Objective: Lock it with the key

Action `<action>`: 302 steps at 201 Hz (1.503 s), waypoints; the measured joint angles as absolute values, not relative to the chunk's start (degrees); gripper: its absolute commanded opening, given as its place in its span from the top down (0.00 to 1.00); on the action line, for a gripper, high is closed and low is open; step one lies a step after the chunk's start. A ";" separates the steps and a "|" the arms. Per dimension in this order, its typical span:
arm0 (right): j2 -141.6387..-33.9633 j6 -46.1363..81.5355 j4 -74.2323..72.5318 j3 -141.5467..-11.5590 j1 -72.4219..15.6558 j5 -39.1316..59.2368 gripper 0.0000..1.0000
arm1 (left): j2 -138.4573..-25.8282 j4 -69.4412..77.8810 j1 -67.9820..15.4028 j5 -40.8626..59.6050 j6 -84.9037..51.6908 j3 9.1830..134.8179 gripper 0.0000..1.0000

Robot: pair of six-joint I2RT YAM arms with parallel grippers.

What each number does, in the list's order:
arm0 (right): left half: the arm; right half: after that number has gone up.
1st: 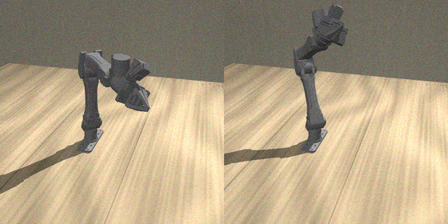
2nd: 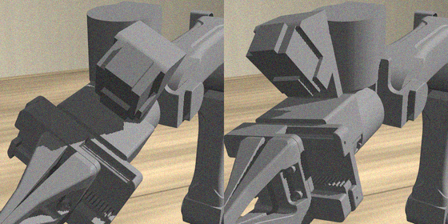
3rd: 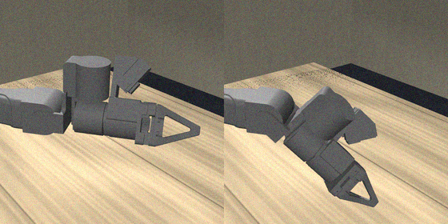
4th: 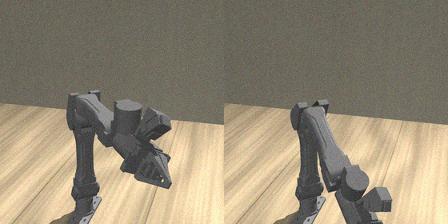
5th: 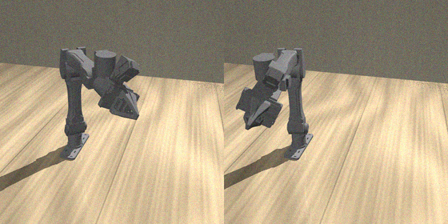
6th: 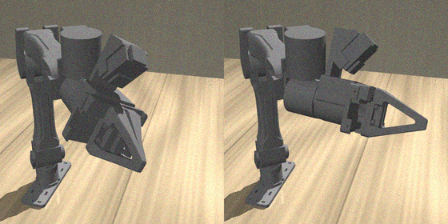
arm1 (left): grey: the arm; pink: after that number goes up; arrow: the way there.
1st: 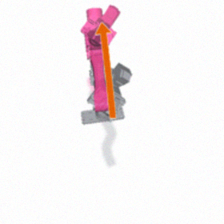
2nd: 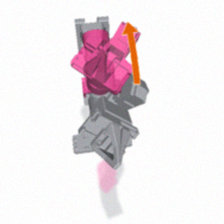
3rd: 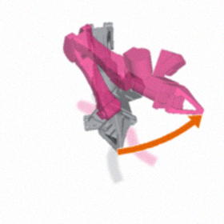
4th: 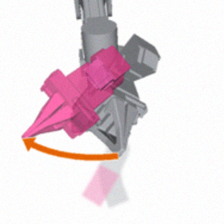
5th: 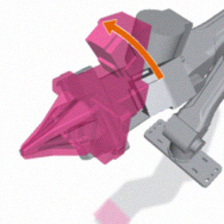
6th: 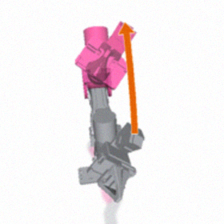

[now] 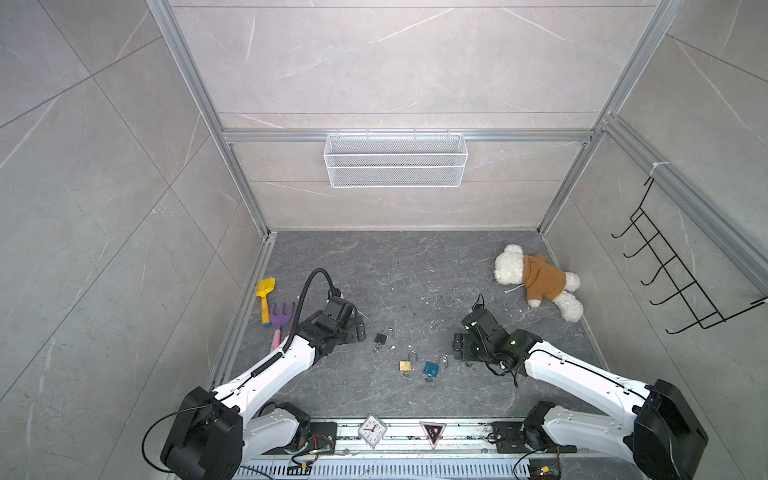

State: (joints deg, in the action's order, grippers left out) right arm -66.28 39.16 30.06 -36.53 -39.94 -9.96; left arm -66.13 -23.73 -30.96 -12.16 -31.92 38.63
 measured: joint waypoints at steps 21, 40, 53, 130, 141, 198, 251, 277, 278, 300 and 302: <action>-66.78 39.90 30.48 -35.94 -40.66 -9.96 0.20 | -65.23 -21.63 -31.90 -12.10 -32.01 36.88 0.03; -68.36 40.64 30.20 -34.87 -40.95 -9.98 0.26 | -64.60 -18.90 -32.86 -11.77 -31.94 34.41 0.03; -69.67 40.99 30.09 -34.02 -40.97 -9.96 0.30 | -64.53 -16.93 -33.87 -11.60 -31.70 33.04 0.04; -76.38 41.30 26.83 -33.74 -41.25 -10.74 0.39 | -64.42 -11.92 -35.68 -6.87 -30.87 32.53 0.03; -77.10 41.19 26.74 -34.33 -41.34 -11.03 0.41 | -64.40 -11.64 -35.81 -6.52 -30.81 32.53 0.03; -78.83 40.82 26.17 -35.48 -41.34 -11.57 0.56 | -64.42 -11.07 -36.14 -5.28 -29.98 32.53 0.04; -78.91 40.75 25.87 -35.51 -41.52 -11.99 0.62 | -65.17 -10.39 -37.23 -4.29 -29.91 32.53 0.06; -78.91 40.73 25.89 -35.51 -41.63 -12.19 0.70 | -65.67 -9.98 -38.00 -4.12 -29.91 32.53 0.07; -78.91 40.73 25.89 -35.51 -41.63 -12.19 0.70 | -65.69 -9.93 -38.02 -4.10 -29.91 32.53 0.07; -78.91 40.05 25.93 -35.73 -41.95 -12.12 0.77 | -66.39 -9.26 -38.61 -3.73 -29.93 32.53 0.07; -78.91 39.99 25.96 -35.77 -42.00 -12.10 0.78 | -66.43 -9.17 -38.65 -3.68 -29.93 32.53 0.07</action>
